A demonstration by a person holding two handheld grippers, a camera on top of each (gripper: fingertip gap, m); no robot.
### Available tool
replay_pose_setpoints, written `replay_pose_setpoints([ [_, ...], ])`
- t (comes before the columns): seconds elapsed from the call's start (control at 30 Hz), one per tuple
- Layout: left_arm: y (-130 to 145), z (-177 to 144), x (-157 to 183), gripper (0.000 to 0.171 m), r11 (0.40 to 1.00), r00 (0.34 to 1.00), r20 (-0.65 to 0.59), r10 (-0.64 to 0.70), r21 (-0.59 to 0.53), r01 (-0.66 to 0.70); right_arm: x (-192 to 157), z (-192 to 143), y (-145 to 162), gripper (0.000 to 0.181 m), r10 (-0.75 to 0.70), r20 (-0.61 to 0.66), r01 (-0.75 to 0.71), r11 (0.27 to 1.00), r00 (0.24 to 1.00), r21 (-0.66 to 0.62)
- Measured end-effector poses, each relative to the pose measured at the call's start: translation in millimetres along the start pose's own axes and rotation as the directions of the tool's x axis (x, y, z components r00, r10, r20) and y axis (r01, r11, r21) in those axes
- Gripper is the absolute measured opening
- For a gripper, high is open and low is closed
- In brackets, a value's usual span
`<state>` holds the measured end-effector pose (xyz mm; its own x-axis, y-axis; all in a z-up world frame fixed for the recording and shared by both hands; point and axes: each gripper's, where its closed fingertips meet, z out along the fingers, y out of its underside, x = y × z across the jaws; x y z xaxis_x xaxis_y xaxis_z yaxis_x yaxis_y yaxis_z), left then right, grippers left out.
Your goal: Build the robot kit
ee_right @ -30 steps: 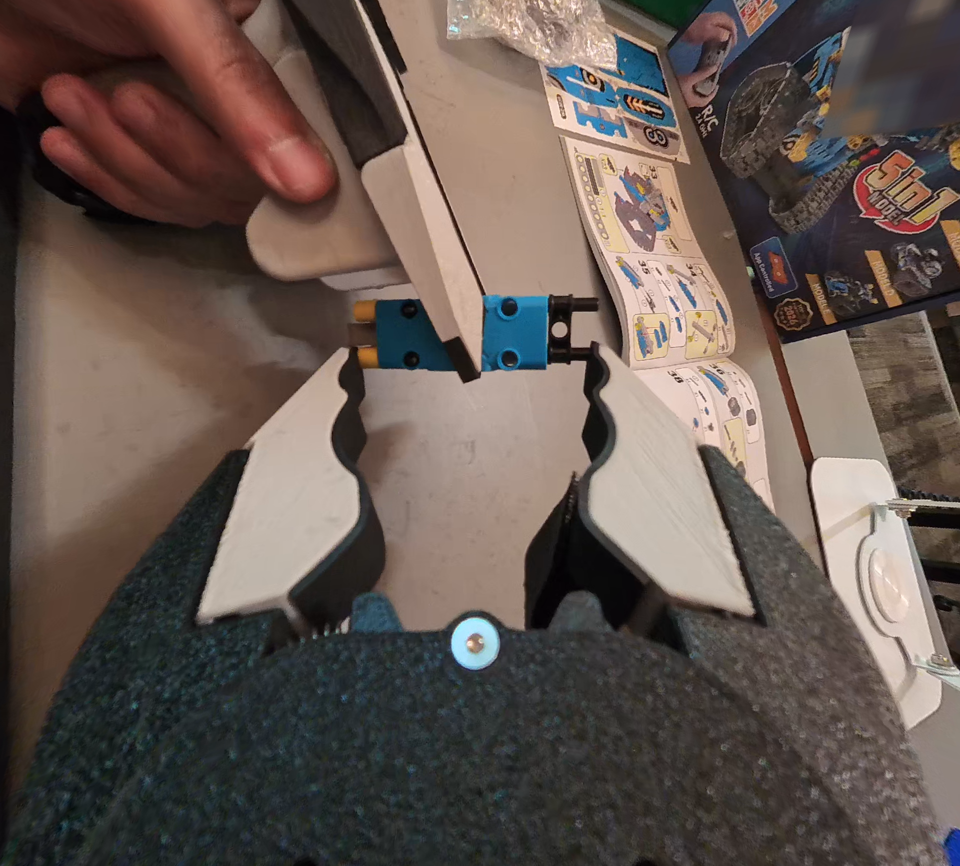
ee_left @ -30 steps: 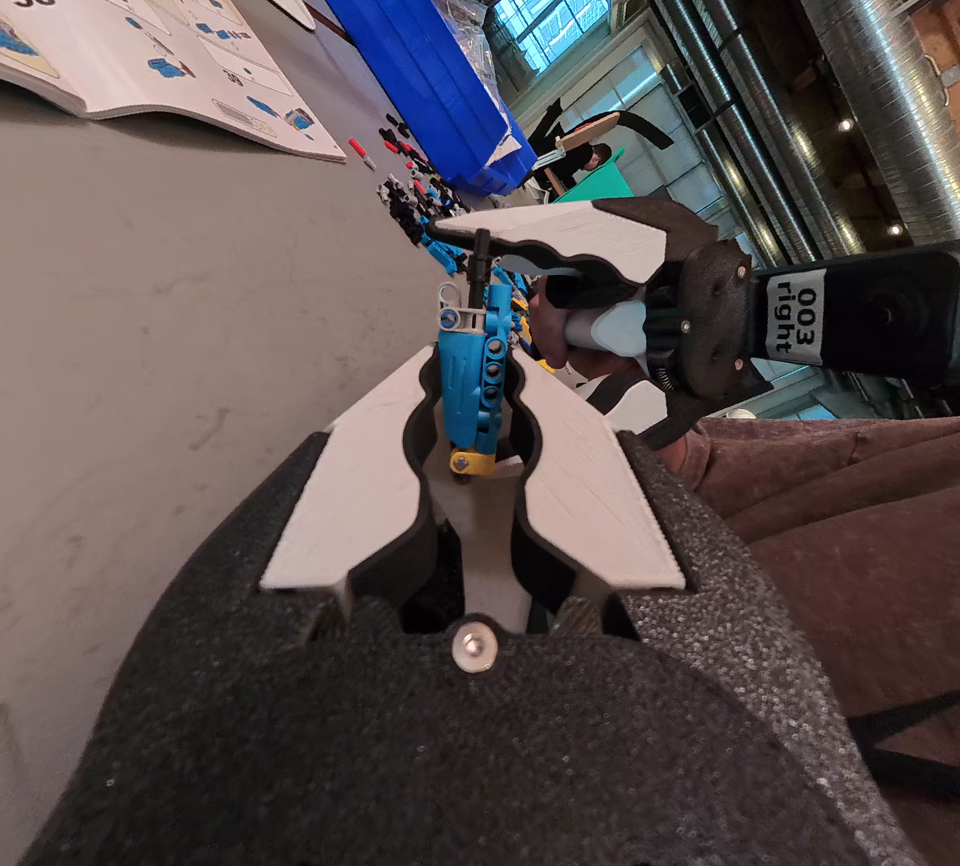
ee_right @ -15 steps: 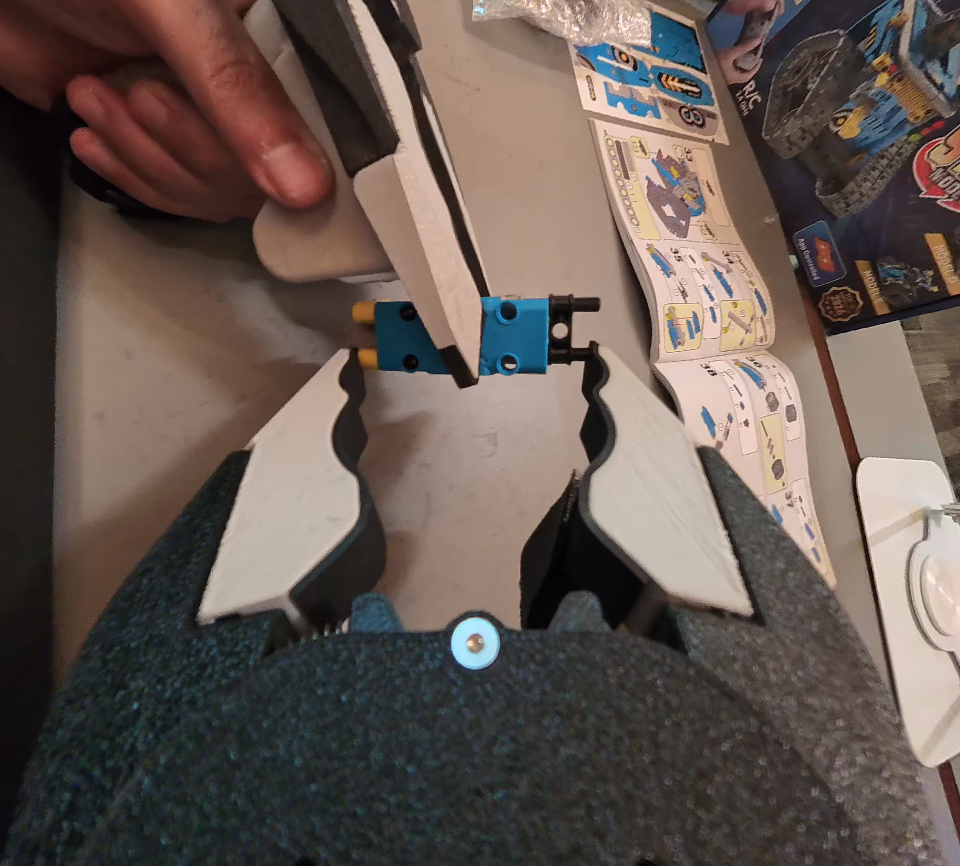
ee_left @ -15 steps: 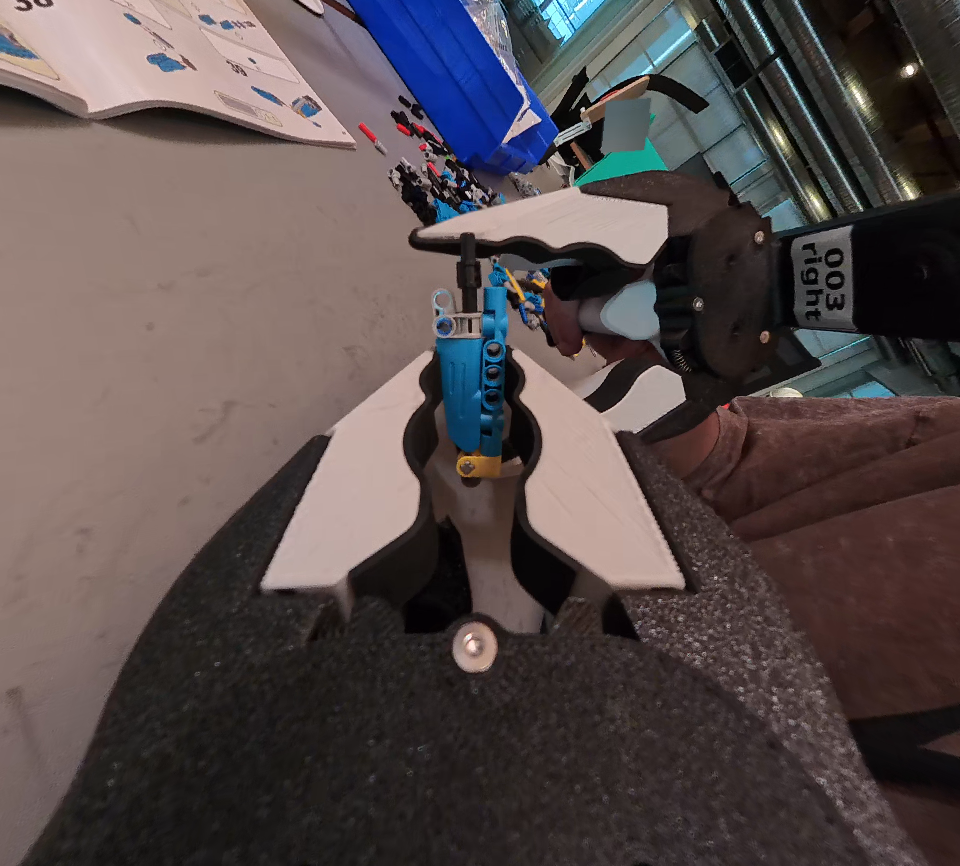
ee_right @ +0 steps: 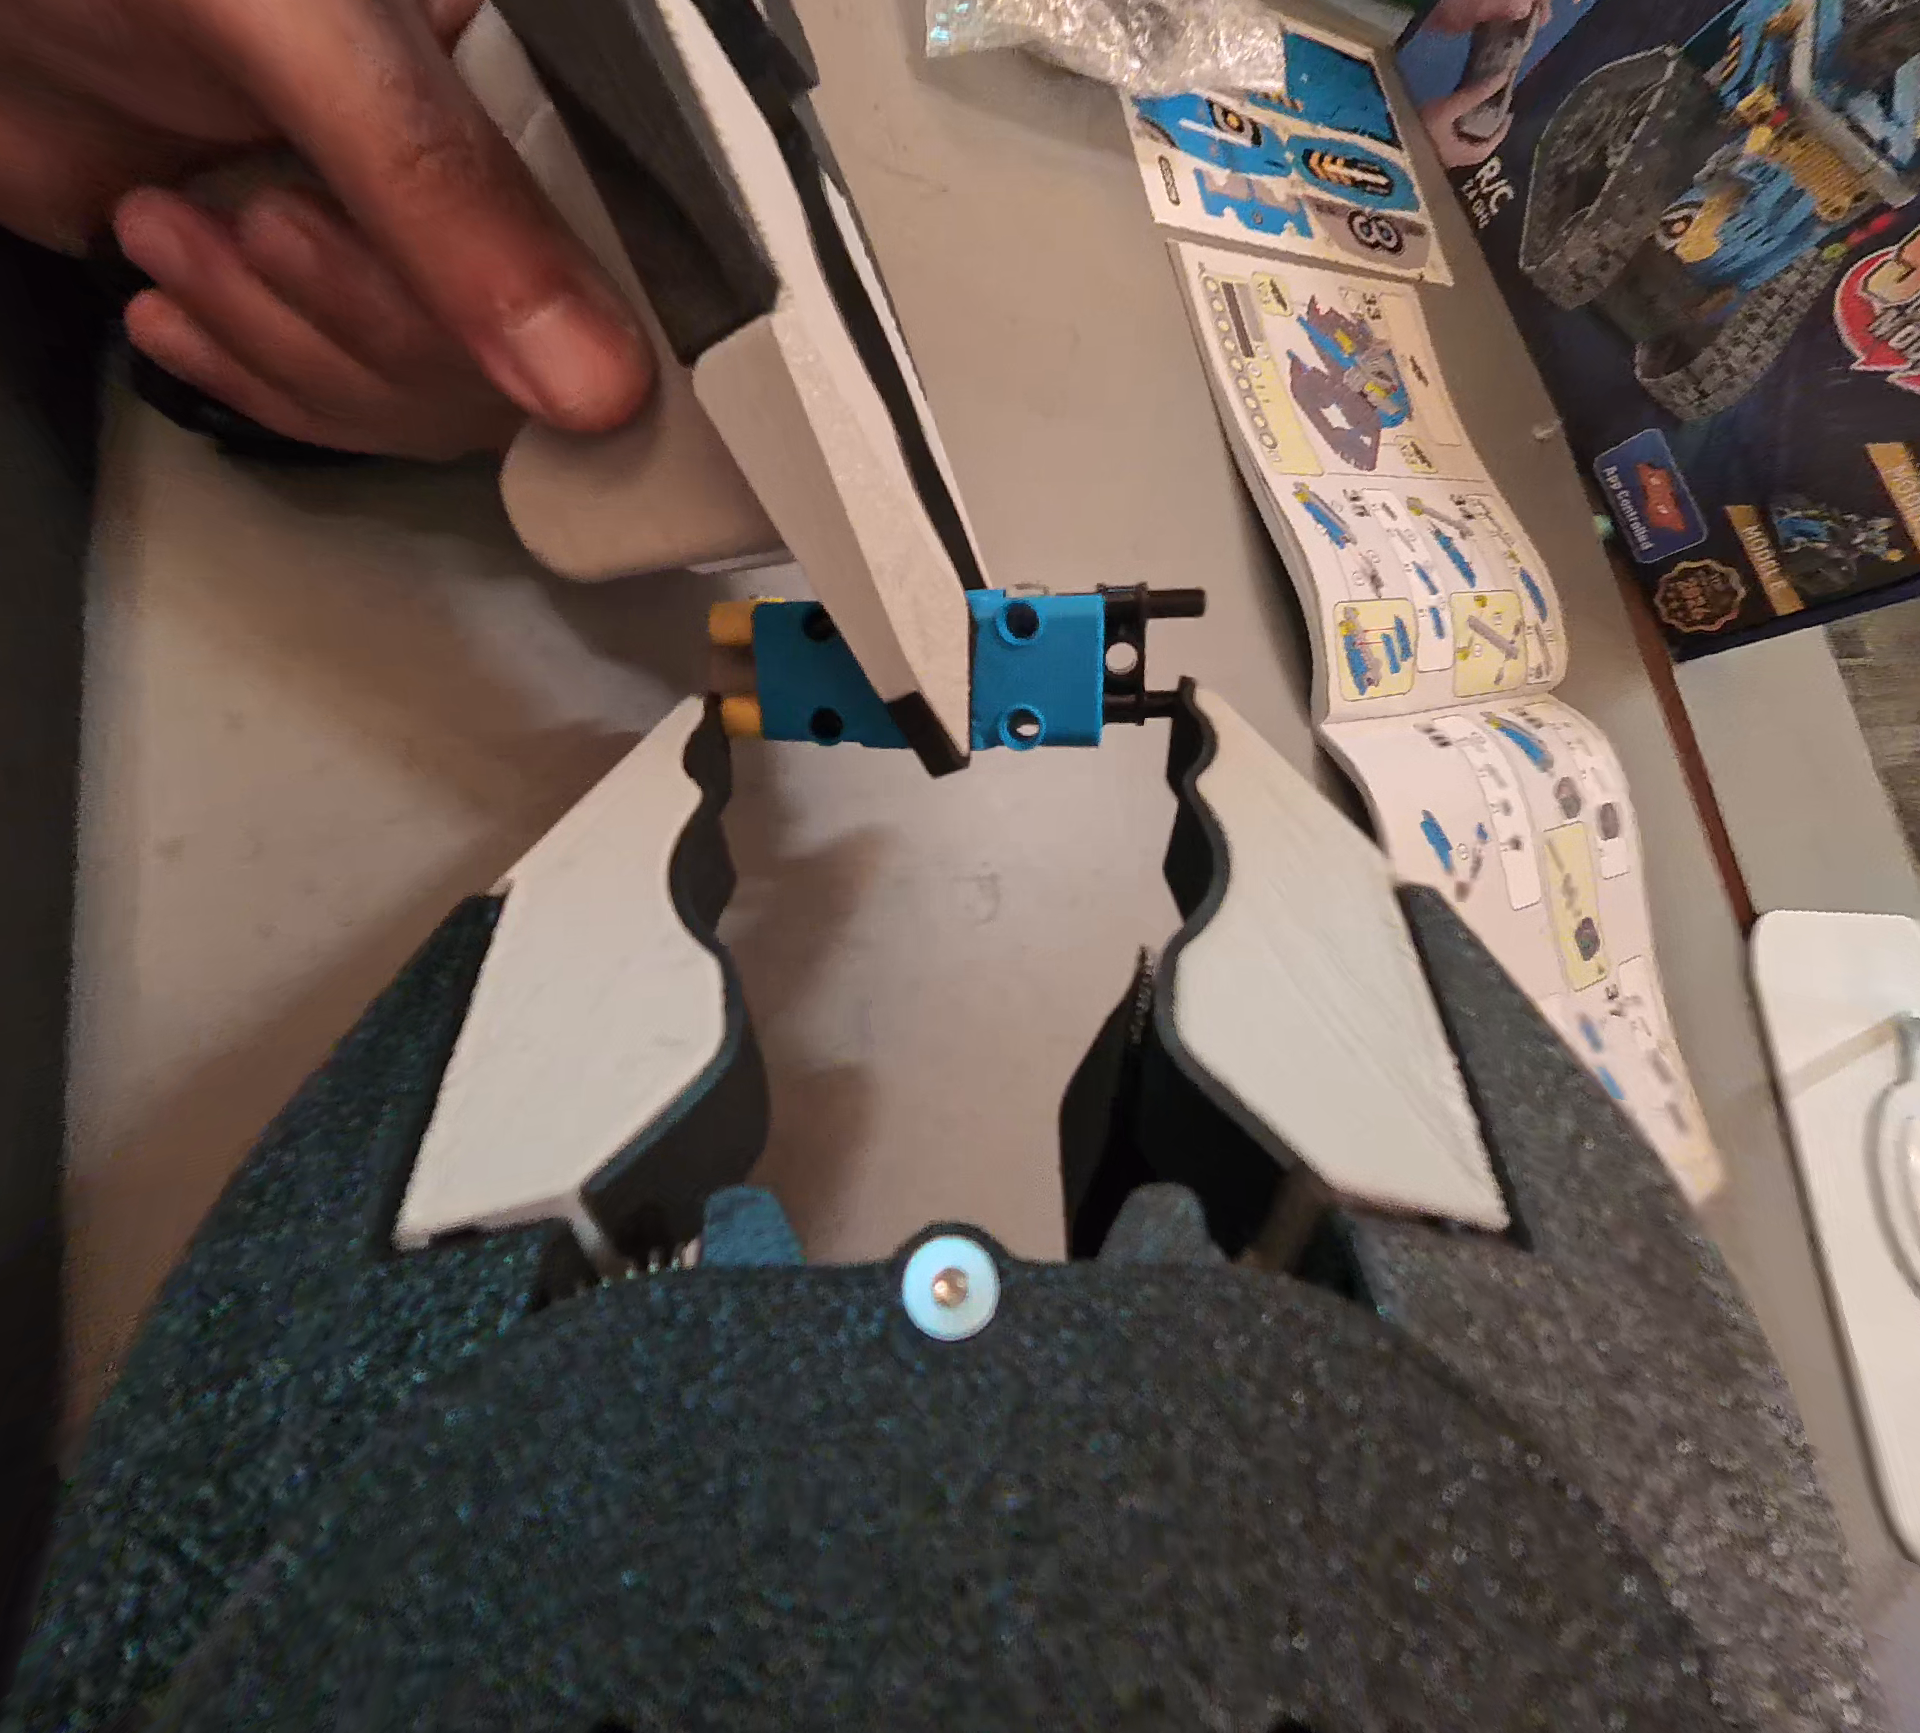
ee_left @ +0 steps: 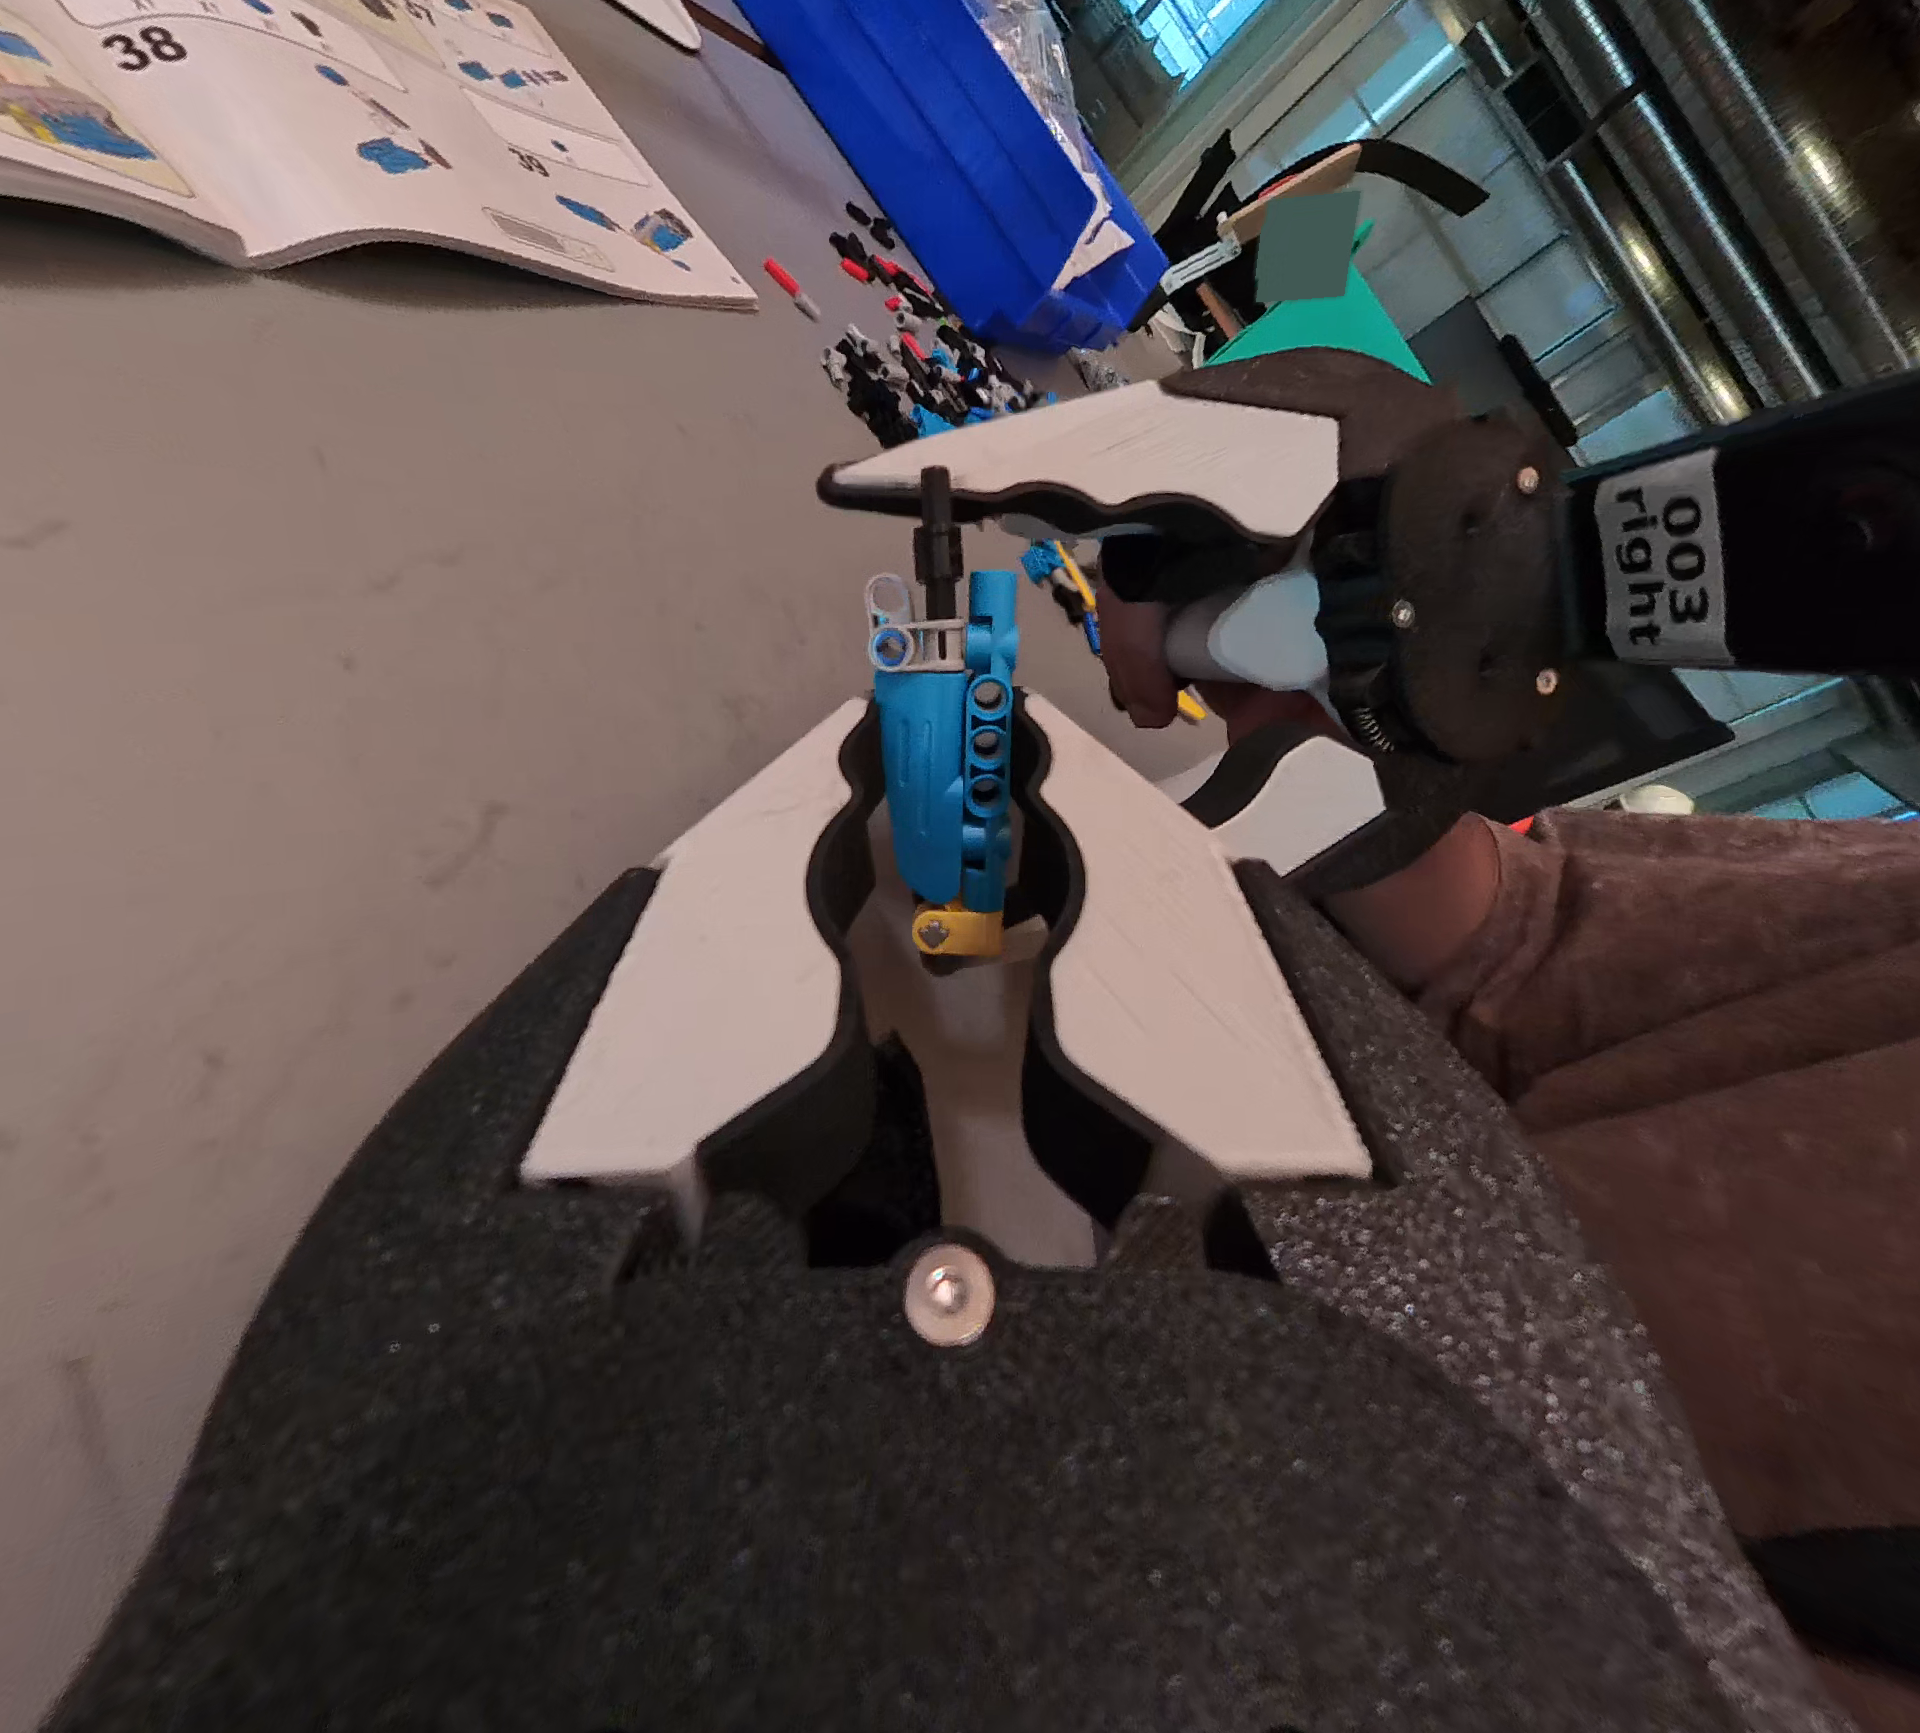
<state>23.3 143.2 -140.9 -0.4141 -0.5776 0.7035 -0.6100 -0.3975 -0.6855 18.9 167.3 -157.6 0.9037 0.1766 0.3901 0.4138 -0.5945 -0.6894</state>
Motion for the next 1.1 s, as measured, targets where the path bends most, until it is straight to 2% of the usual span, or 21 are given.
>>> replay_pose_setpoints([
  [0.07,0,2,-2,0.021,1.0,1.0,0.006,-0.008,-0.006,0.008,3,-3,0,0.087,-0.036,-0.03,0.036,0.999,0.999,-0.011],
  [0.1,1,2,-4,0.021,1.0,1.0,0.015,-0.02,-0.013,0.02,3,-5,-3,0.098,-0.061,-0.051,0.061,0.998,0.997,-0.003],
  [0.17,1,1,-3,0.021,0.999,0.999,0.001,-0.035,-0.015,0.035,2,-10,-11,0.099,-0.106,-0.09,0.109,0.994,0.99,0.026],
  [0.23,3,3,-2,0.021,0.999,1.0,-0.004,-0.029,-0.027,0.029,-5,-5,-12,0.107,-0.086,-0.039,0.087,0.996,0.996,0.026],
  [0.3,5,4,0,0.022,0.999,1.0,-0.013,-0.02,-0.041,0.019,-2,4,-7,0.115,-0.097,-0.047,0.096,0.995,0.994,-0.023],
  [0.4,5,4,0,0.021,0.999,1.0,-0.012,-0.026,-0.04,0.026,0,8,-6,0.098,-0.105,-0.062,0.102,0.994,0.993,-0.048],
  [0.77,9,3,-7,0.02,0.999,0.999,0.046,-0.01,-0.053,0.013,-3,13,-3,0.093,-0.118,-0.056,0.113,0.99,0.991,-0.091],
  [1.1,6,2,-10,0.02,0.999,0.998,0.055,-0.024,-0.032,0.026,-3,15,-5,0.088,-0.054,-0.07,0.048,0.995,0.996,-0.088],
])
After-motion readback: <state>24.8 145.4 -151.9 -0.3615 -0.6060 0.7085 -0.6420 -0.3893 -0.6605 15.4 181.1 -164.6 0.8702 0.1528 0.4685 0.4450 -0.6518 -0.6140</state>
